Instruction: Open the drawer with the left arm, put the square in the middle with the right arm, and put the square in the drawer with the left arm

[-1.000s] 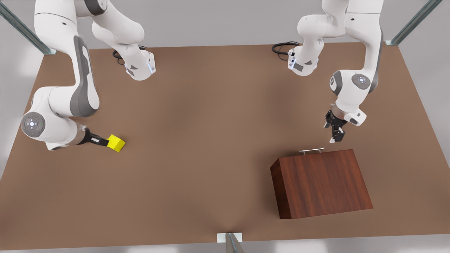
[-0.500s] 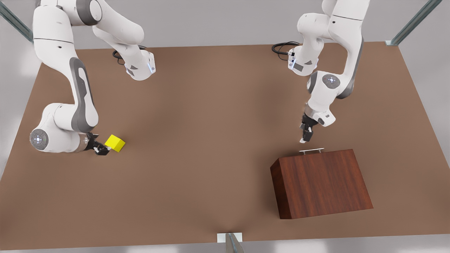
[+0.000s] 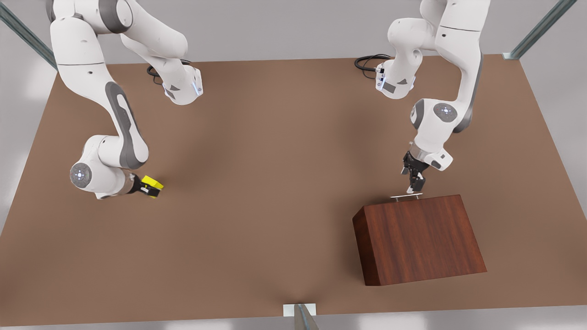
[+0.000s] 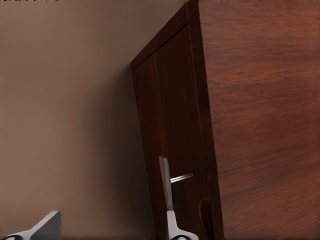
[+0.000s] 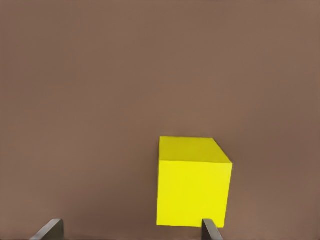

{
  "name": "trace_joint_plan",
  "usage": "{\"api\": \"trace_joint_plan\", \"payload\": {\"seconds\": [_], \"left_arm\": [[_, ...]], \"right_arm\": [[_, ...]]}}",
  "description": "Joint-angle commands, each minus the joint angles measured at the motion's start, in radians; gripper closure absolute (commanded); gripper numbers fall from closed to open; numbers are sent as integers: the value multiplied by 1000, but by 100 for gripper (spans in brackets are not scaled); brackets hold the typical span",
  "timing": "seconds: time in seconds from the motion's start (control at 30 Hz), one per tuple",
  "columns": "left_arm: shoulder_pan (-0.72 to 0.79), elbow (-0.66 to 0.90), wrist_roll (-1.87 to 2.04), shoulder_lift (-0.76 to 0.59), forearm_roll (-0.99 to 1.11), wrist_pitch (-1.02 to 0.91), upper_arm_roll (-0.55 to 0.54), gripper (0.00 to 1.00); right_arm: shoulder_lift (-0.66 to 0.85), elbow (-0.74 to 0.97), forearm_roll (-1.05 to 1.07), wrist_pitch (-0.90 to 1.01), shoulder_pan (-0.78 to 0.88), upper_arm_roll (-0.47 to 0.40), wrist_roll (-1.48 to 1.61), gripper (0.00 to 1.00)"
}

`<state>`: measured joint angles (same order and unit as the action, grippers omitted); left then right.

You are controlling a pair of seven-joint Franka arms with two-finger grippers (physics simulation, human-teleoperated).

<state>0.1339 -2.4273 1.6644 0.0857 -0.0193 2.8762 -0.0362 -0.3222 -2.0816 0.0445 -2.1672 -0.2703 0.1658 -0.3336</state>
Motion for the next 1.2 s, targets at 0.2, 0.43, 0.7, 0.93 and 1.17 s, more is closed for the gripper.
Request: {"api": "trace_joint_plan", "payload": {"seconds": [0.2,0.43,0.7,0.93,1.17], "left_arm": [[-13,8,2,19,1,6,-1,0],[-28,27,0,43,15,5,1,0],[-39,36,0,54,16,5,-1,0],[-39,37,2,43,15,2,-5,0],[-39,37,15,37,13,-9,-8,0]], "right_arm": [[-8,-34,-2,-10,-29,-19,-24,0],[-54,-29,0,-49,-24,-46,-25,0],[-69,-32,-8,-69,-20,-46,-54,0],[-80,-34,-8,-68,-21,-46,-50,0],[-95,-66,-9,-69,-26,-46,-44,0]]}}
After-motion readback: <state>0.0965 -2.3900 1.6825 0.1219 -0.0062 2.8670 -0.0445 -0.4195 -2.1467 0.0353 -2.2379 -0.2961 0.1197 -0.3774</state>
